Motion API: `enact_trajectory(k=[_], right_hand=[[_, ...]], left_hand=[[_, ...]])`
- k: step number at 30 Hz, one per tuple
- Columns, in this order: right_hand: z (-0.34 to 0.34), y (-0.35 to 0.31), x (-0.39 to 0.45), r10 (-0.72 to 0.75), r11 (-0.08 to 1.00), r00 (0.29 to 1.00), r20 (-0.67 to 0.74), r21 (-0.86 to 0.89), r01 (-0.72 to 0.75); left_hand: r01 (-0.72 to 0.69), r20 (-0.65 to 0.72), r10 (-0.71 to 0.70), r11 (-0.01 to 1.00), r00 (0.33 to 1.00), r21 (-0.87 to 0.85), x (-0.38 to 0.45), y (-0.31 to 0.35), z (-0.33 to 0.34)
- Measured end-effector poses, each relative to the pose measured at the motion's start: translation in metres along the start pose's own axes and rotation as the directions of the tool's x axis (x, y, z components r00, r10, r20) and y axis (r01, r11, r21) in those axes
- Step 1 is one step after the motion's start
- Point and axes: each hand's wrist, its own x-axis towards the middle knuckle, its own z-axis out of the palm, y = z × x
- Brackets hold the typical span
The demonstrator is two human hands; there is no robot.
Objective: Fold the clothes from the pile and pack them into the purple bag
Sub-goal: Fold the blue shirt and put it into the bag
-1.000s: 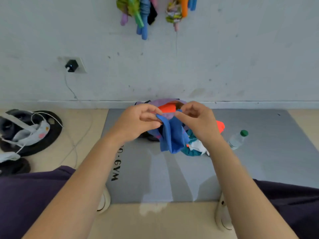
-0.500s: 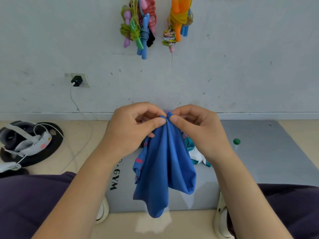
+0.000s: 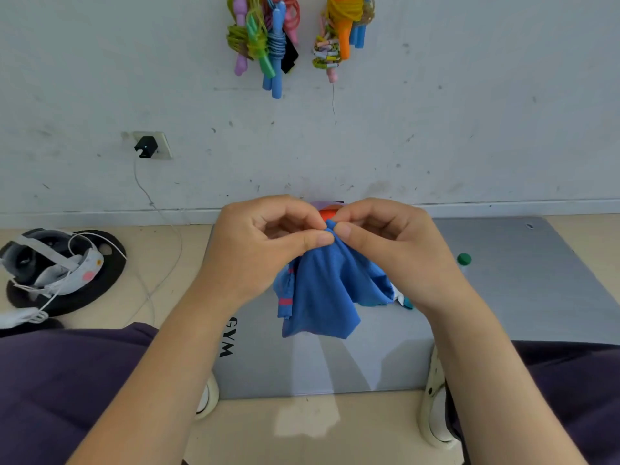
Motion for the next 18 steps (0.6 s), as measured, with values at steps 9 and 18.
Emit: enact_trajectory(k=[9, 18], right_hand=[[-0.002, 0.005, 0.001, -0.032, 0.999, 0.999, 0.039, 0.015, 0.031], [0.013, 0.015, 0.003, -0.155, 0.984, 0.986, -0.07, -0.103, 0.147]], left_hand=[[-0.056, -0.074, 0.061, 0.996, 0.995, 0.066, -0.001, 0.001, 0.004], [-0.013, -0.067, 0.022, 0.992, 0.998, 0.126, 0.002, -0.008, -0.001]])
